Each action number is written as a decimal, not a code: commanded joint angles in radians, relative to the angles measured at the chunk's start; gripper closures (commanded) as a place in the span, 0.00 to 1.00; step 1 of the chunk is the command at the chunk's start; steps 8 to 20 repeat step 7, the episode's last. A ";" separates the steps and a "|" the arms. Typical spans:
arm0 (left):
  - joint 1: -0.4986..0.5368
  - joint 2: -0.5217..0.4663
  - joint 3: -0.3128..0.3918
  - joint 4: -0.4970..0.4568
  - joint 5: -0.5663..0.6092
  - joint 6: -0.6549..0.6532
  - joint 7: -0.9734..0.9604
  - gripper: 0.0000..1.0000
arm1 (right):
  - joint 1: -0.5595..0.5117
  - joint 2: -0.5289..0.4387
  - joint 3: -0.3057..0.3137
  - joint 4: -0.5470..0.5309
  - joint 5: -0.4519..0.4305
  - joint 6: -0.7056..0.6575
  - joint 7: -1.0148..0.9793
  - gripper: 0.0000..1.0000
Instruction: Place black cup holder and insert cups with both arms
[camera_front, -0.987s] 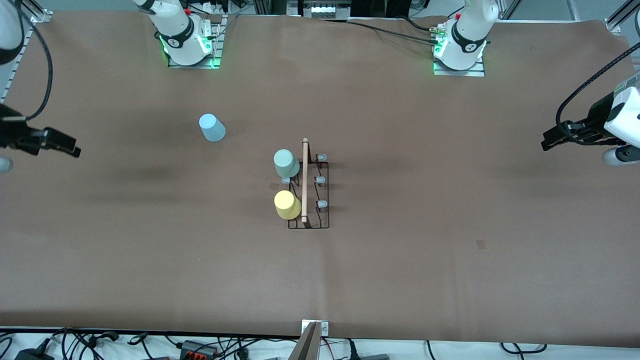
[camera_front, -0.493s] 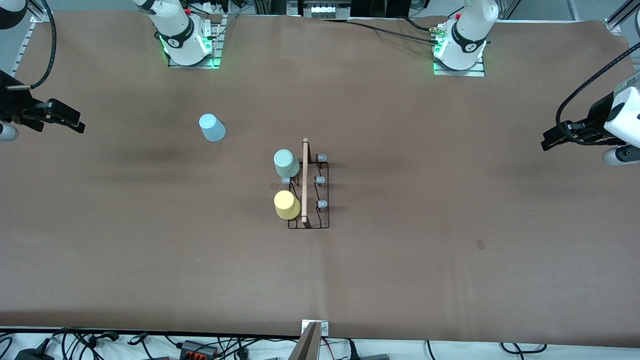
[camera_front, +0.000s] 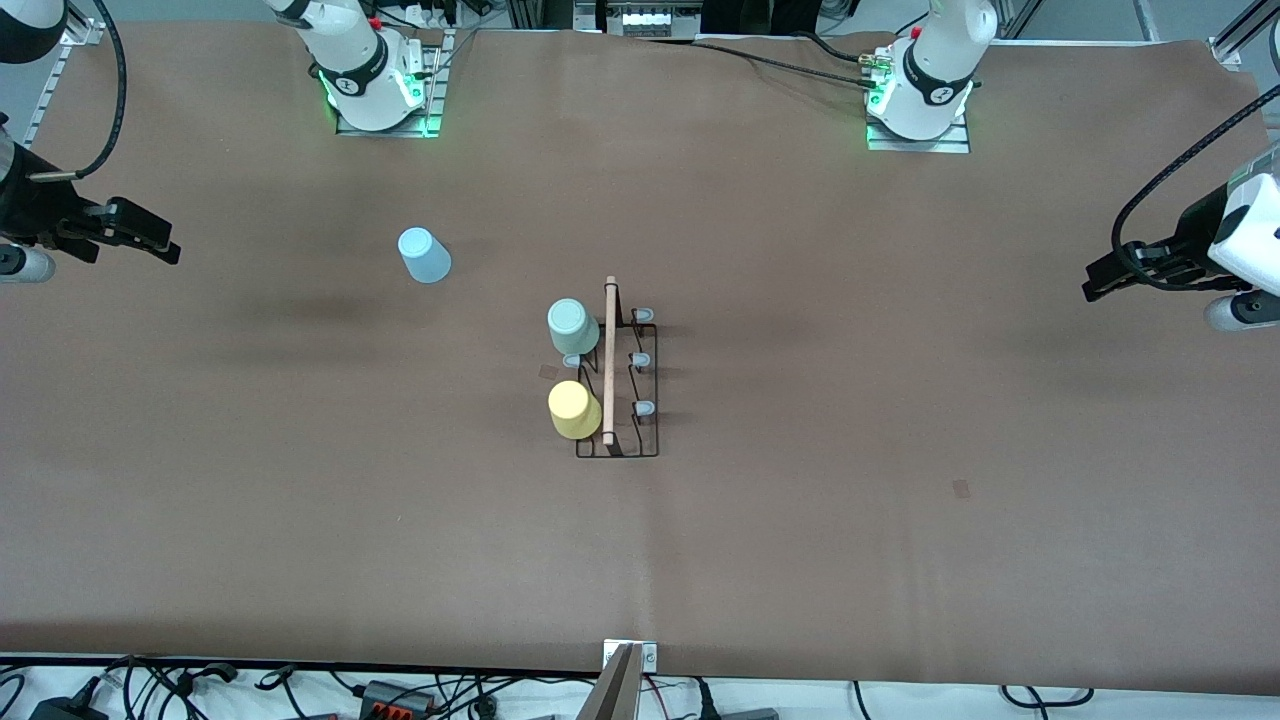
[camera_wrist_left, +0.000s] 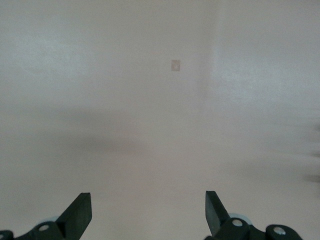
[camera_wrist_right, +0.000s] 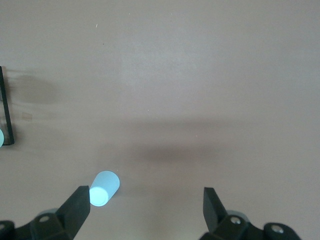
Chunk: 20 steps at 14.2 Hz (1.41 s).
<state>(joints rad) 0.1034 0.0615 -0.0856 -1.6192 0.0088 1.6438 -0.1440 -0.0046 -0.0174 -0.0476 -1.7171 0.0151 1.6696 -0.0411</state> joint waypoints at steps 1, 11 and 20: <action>0.004 0.012 0.003 0.027 -0.012 -0.013 0.023 0.00 | 0.003 -0.015 0.000 -0.015 -0.020 0.007 -0.008 0.00; 0.006 0.012 0.003 0.027 -0.012 -0.013 0.023 0.00 | 0.003 -0.018 0.000 -0.021 -0.020 0.010 -0.003 0.00; 0.006 0.012 0.003 0.027 -0.012 -0.013 0.023 0.00 | 0.003 -0.018 0.000 -0.021 -0.020 0.010 -0.003 0.00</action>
